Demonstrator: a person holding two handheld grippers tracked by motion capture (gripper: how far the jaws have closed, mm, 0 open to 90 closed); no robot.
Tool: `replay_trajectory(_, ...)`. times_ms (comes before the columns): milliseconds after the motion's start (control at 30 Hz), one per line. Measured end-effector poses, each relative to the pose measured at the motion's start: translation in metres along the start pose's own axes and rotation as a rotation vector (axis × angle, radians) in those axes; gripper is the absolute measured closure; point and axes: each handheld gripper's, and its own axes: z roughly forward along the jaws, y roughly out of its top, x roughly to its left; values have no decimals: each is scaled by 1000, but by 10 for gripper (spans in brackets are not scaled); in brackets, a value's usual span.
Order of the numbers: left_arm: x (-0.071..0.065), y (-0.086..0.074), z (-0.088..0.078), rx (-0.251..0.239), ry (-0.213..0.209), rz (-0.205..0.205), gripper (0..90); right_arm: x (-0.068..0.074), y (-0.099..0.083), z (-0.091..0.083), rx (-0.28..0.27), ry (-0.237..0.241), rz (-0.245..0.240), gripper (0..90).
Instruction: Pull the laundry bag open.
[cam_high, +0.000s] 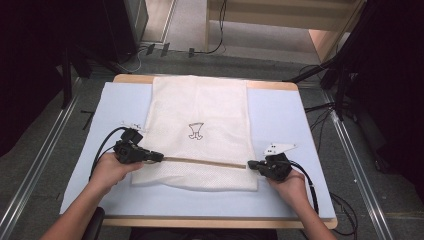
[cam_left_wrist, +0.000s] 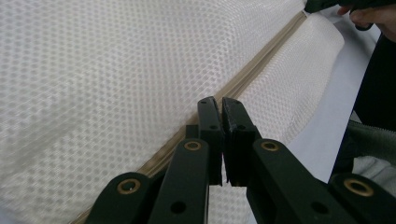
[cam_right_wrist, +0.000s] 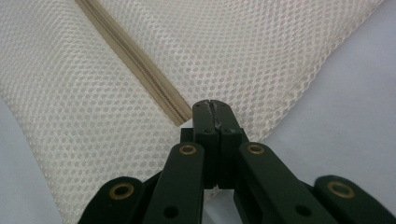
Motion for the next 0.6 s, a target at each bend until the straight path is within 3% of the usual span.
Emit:
replay_trajectory(167, 7, -6, -9, -18, 7, -27, 890, -1, 1, 0, 3, 4, 2, 900)
replay_trajectory(600, 10, -11, -14, -15, 20, -34, 890, -2, 1, 0, 12, 10, -1, 900)
